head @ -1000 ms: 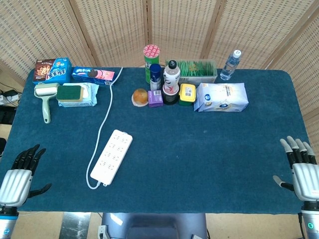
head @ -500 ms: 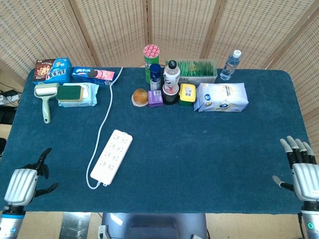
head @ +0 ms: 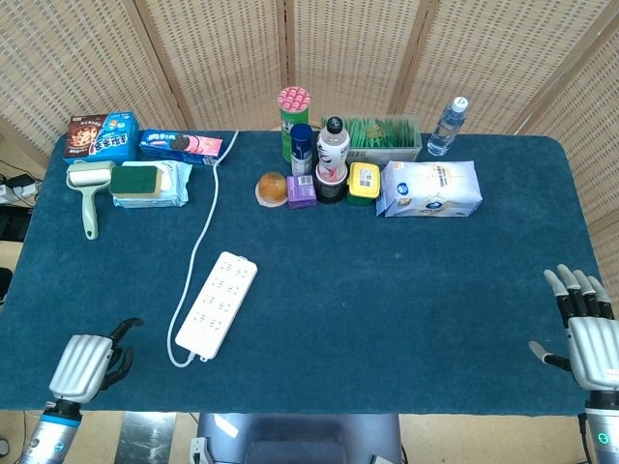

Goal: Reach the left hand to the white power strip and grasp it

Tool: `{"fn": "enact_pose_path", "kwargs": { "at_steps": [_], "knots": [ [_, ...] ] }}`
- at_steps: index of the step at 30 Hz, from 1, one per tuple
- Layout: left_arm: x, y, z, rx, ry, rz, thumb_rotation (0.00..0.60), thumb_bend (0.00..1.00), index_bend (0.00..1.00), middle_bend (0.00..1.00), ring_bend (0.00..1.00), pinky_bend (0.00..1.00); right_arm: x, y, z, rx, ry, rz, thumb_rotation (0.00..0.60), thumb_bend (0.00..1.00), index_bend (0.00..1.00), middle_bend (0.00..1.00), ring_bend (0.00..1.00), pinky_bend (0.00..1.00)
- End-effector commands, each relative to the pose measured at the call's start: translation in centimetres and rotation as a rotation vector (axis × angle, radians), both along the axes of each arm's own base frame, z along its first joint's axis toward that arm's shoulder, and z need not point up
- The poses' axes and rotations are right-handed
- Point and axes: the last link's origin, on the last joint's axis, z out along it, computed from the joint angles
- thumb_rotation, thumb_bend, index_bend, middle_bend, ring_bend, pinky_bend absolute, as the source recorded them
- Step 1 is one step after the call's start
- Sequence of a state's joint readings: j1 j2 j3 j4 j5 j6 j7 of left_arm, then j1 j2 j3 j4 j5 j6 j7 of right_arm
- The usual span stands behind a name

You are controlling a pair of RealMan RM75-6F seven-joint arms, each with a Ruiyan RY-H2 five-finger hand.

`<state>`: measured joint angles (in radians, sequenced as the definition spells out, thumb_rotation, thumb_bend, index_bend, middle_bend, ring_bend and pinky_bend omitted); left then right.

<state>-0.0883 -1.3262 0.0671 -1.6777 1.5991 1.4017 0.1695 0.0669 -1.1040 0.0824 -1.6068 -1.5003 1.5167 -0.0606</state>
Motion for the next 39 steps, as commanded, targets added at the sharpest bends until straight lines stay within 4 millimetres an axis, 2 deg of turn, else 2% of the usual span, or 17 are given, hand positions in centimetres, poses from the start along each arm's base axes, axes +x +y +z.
{"fn": "enact_pose_path", "kwargs": {
  "at_steps": [1,4,13,39],
  "knots": [
    [0.7,0.4,-1.5,-0.051,-0.003,0.016,0.600,0.62,0.35,1.00,1.00,1.00,0.0,0.0,0.0,0.001,0.000,-0.002,0.600,0.00,0.04,0.03,0.01,0.00],
    [1.6,1.2,-2.8,-0.086,-0.005,0.022,0.600,0.61,0.36,1.00,1.00,1.00,-0.1,-0.1,0.0,0.002,-0.002,-0.005,0.600,0.00,0.04,0.03,0.01,0.00],
    [3.7,2.3,-5.1,-0.143,0.009,0.010,0.600,0.61,0.36,1.00,1.00,1.00,-0.3,-0.2,0.2,0.001,-0.012,-0.012,0.600,0.00,0.04,0.03,0.01,0.00],
    [4.7,3.2,-7.4,-0.170,0.063,0.011,0.600,0.58,0.36,1.00,1.00,1.00,-0.4,-0.2,0.6,-0.003,-0.025,-0.018,0.600,0.00,0.04,0.03,0.01,0.00]
  ]
}}
